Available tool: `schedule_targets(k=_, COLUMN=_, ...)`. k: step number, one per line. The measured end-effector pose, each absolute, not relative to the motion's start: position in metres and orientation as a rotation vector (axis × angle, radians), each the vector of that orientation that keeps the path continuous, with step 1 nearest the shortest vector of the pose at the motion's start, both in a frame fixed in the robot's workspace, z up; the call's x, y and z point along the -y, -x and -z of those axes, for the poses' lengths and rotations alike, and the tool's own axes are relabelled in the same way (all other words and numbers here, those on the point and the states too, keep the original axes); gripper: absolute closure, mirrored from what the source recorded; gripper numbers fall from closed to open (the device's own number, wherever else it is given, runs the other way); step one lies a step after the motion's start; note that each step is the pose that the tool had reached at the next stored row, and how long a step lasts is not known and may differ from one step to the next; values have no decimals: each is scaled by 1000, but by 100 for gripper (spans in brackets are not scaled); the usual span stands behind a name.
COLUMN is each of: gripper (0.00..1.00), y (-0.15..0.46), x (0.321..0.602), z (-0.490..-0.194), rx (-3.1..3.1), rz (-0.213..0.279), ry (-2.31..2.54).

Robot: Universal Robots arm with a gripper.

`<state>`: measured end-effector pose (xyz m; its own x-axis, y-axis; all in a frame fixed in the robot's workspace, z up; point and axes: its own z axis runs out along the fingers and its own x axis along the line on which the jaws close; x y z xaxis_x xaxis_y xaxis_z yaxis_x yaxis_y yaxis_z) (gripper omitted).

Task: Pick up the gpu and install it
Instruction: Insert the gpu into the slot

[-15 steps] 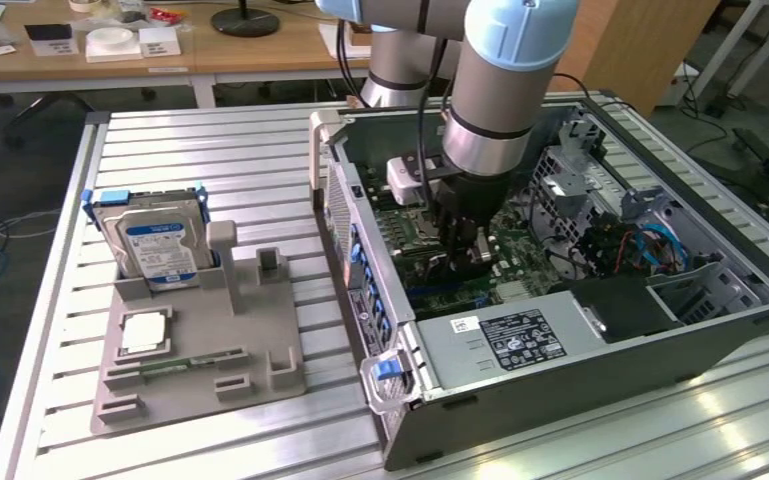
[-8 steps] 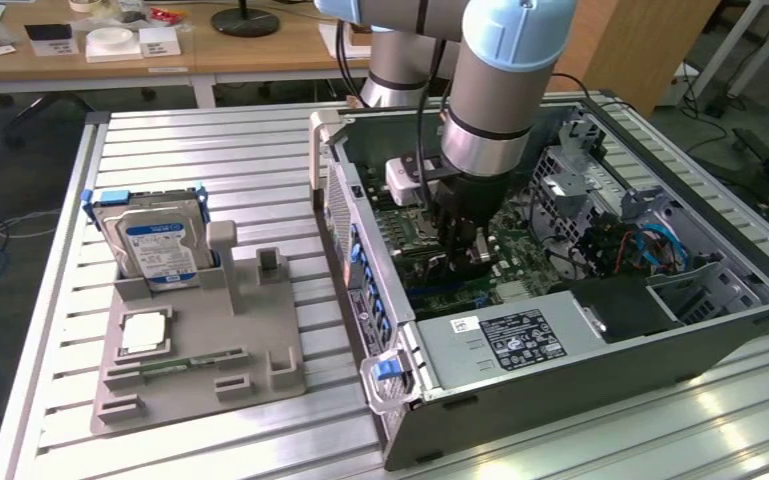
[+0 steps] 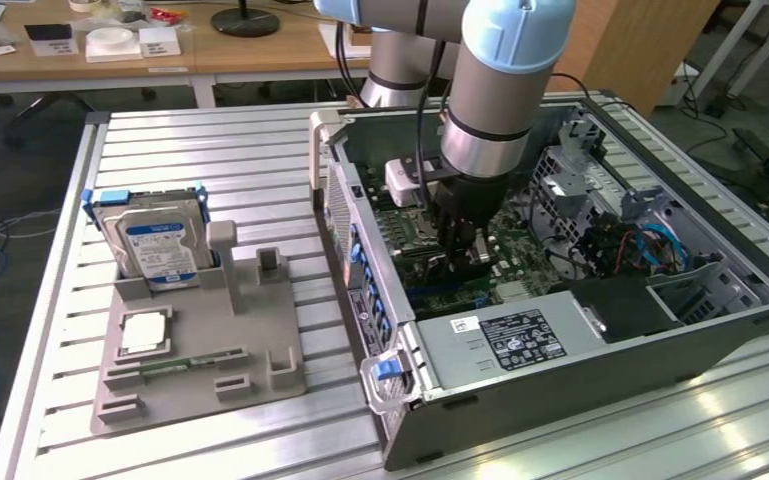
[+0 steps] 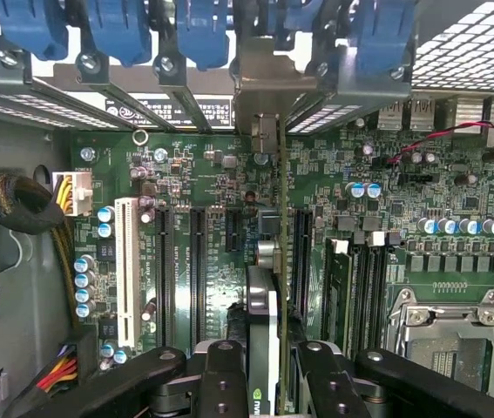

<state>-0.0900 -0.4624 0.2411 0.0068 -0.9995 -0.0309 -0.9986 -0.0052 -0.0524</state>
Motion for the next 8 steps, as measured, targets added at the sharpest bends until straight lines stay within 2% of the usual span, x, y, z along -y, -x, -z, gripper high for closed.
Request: schedule_targets(k=8, gripper=73, y=90, x=462, z=-244, rx=-2173, rz=24, ry=2186)
